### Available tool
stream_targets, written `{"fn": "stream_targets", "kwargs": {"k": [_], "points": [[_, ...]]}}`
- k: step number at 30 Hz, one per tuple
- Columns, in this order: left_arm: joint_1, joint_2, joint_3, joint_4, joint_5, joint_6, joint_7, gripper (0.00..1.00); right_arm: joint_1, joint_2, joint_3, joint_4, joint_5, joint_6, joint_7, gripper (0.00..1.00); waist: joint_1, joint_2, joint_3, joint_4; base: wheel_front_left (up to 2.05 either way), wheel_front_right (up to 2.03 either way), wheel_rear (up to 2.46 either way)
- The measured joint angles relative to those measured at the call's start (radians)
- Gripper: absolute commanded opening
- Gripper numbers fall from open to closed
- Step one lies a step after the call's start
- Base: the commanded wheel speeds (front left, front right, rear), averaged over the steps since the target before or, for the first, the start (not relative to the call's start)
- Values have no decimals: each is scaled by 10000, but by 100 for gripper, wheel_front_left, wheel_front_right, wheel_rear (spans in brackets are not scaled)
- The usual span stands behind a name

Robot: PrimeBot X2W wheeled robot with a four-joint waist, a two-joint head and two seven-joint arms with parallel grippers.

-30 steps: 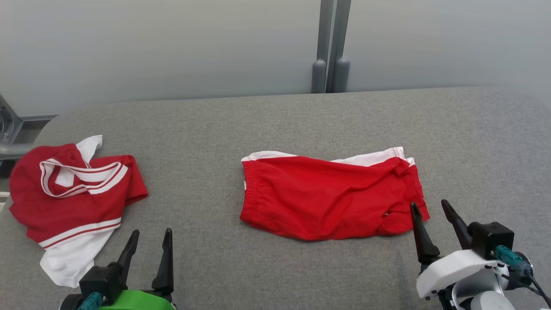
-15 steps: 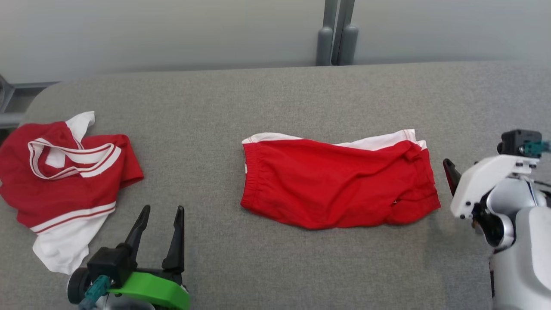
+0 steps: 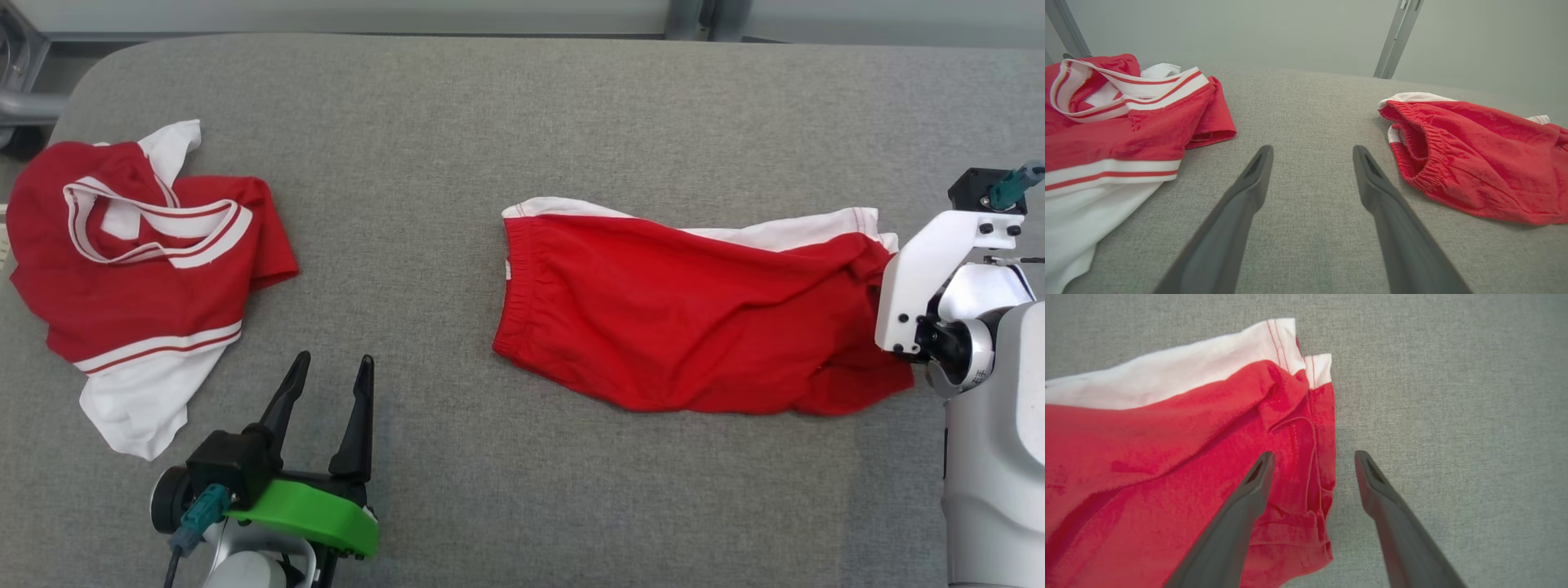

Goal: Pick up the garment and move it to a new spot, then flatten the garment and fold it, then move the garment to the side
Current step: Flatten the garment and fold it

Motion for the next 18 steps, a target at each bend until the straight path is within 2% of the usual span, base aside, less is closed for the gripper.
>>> {"fn": "stream_targets", "kwargs": {"k": [9,18], "points": [[-304,-104,-184,211,-94,-88,-81,100,-12,-188,-196,46,-518,2,485,100,0,0,548,446,0,0,0],[-536,-104,-274,295,-117,-123,-151,100,-74,-245,-75,173,-86,-6,510,100,0,-1,885,651,0,0,0]]}}
